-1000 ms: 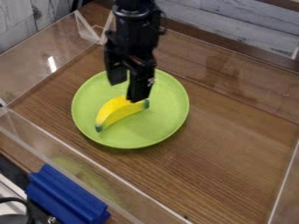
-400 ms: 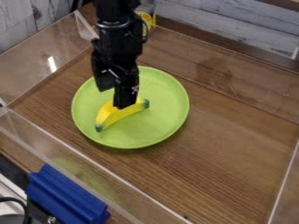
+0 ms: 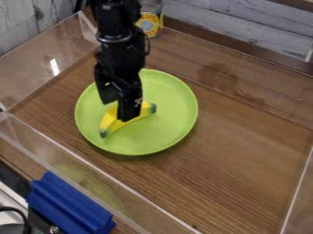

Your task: Remove the banana from inside the green plate and put it on the table

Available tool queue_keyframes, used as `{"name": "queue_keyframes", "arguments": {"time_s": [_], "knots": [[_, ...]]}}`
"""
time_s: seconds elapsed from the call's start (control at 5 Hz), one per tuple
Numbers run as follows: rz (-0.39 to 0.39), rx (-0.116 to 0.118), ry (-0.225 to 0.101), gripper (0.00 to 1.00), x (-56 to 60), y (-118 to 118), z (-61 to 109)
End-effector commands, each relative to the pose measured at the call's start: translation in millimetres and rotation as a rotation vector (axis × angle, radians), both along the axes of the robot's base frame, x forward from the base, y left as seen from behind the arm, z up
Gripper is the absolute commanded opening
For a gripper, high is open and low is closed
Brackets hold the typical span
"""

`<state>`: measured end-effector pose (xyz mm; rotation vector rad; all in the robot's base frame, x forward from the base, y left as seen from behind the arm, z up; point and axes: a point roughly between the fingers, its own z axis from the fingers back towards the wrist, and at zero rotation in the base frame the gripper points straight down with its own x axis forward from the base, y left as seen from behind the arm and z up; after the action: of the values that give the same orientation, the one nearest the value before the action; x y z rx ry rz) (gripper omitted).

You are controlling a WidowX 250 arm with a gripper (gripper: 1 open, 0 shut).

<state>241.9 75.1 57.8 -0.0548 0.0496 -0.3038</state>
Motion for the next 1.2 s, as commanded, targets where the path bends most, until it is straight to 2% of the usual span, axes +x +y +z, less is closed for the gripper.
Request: {"name": "queue_keyframes", "arguments": {"time_s": [0.0,1.0], "knots": [[0.002,-0.002,-0.026,1.00,3.8,4.4,0.9],[0.006,-0.053,-0.049,1.00,11.6,16.8,-14.0]]}}
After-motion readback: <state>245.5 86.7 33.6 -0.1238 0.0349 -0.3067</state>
